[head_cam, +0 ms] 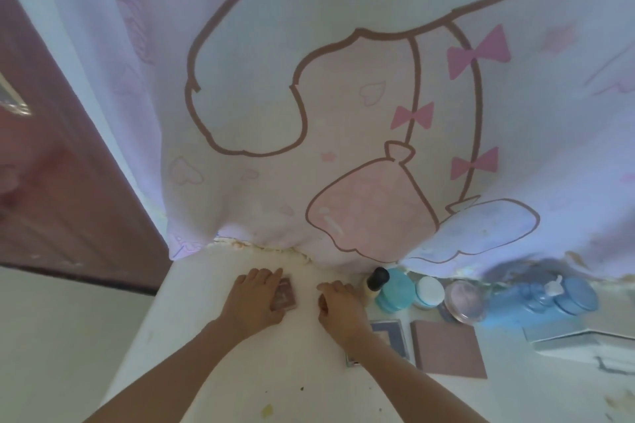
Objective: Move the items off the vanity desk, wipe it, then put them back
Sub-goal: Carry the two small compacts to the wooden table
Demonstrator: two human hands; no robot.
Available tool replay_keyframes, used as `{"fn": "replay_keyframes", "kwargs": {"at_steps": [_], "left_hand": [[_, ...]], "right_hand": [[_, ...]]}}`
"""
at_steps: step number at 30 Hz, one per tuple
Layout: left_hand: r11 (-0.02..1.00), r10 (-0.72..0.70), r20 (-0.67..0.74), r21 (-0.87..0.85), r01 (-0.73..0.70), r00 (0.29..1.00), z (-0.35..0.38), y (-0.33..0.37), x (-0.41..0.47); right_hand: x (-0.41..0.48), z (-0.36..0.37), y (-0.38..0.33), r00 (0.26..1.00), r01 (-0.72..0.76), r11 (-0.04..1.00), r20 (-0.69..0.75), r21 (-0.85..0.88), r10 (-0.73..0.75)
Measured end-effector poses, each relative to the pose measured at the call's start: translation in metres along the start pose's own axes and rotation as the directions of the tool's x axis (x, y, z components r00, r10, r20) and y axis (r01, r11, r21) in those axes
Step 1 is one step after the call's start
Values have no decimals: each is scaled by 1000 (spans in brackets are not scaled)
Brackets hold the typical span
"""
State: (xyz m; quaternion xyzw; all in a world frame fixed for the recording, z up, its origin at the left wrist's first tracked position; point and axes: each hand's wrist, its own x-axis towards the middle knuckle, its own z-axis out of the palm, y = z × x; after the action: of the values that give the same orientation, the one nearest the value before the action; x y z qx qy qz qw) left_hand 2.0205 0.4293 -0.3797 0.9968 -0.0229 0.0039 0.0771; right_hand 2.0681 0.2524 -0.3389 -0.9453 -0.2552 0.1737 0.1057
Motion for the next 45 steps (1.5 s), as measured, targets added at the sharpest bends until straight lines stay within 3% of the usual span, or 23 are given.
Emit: {"fn": "replay_keyframes", "kwargs": {"at_steps": [9, 18, 22, 27, 32, 37, 41, 45], "left_hand": [[999, -31, -231, -39, 22, 973, -51, -21, -26], [990, -80, -313, -137, 39, 946, -73, -24, -80], [980, -161, -273, -159, 120, 949, -70, -26, -121], [939, -342, -299, -146, 311, 891, -81, -20, -192], [761, -643, -352, -192, 619, 681, -88, 21, -288], [443, -890, -293, -377, 813, 349, -88, 114, -386], [305, -926, -335, -394, 867, 173, -92, 176, -456], [100, -937, -342, -468, 878, -75, -104, 222, -533]], "right_hand": [[-28, -50, -30, 989, 120, 992, -77, -34, -122], [-52, -51, -55, 980, 150, 988, -135, 27, -145], [-68, -31, -69, 962, 265, 963, -81, 57, -260], [-73, -14, -96, 886, 463, 886, -39, 38, -461], [-101, 7, -129, 677, 736, 677, -24, 14, -736], [-174, 38, -147, 477, 867, 485, 91, 113, -874], [-236, 58, -167, 298, 936, 326, 192, 135, -935], [-293, 74, -215, 140, 976, 164, 169, 142, -976]]}}
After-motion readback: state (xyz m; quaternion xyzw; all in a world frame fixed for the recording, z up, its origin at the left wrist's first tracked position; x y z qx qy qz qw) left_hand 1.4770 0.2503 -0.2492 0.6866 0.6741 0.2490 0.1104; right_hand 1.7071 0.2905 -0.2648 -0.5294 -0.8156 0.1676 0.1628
